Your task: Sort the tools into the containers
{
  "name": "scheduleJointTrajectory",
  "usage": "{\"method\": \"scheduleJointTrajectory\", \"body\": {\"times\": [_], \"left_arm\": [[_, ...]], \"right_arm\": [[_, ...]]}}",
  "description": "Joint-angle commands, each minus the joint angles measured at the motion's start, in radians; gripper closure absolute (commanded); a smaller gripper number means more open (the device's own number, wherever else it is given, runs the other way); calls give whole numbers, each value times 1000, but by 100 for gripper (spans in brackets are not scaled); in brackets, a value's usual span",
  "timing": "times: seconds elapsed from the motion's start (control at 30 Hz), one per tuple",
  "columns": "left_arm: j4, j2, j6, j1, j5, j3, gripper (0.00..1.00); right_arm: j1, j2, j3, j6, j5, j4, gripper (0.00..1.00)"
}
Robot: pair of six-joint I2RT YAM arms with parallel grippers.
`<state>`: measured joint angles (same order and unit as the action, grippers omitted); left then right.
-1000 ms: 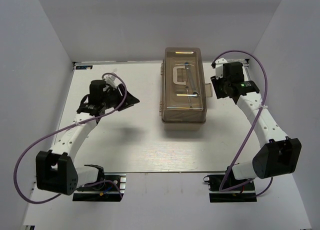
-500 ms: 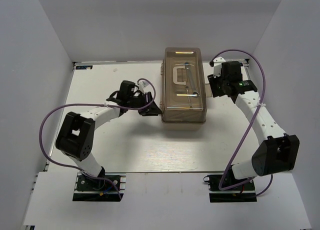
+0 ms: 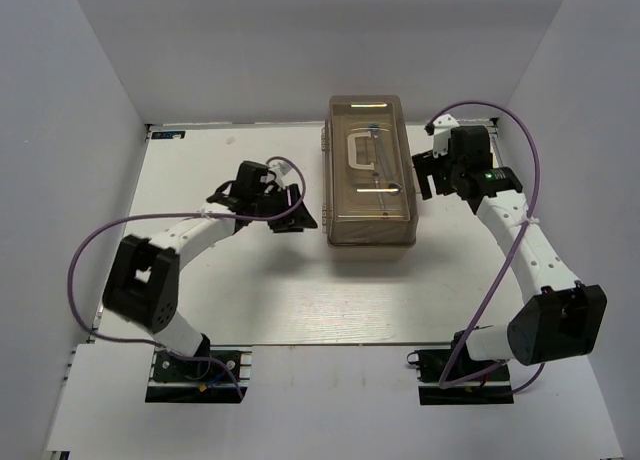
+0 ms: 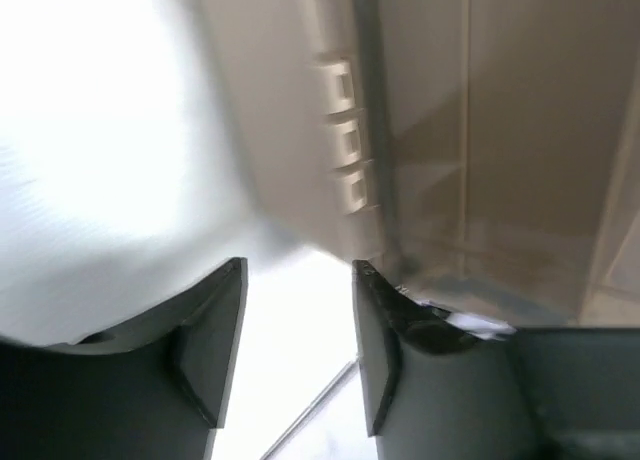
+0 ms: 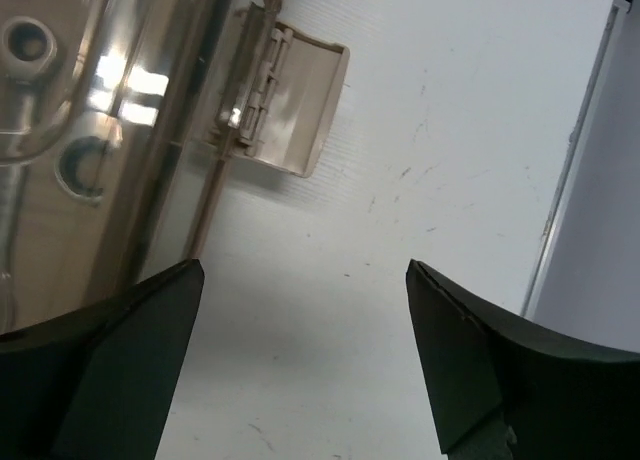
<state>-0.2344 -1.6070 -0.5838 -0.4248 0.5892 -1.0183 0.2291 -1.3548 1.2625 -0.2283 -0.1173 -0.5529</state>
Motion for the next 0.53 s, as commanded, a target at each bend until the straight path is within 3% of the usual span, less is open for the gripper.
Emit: {"method": "scheduleJointTrajectory", "body": {"times": [0.0, 0.03, 0.07, 0.13, 0.27, 0.5], "left_arm": [[-137, 245, 62, 29, -253, -61, 35], [-175, 284, 71, 29, -290, -62, 28], [-186, 320, 82, 29, -340, -72, 13], [-230, 393, 96, 29, -402, -95, 1], [-261, 441, 121, 29, -439, -114, 1], [-238, 469, 121, 29, -439, -85, 1]], "right_arm": [[2, 71, 60, -37, 83, 30, 10], [7, 77, 61, -39, 97, 31, 10], [18, 92, 55, -14, 100, 57, 10], [39, 108, 43, 7, 16, 76, 10], [50, 175, -1, 7, 30, 73, 10], [53, 164, 61, 21, 42, -137, 10]]}}
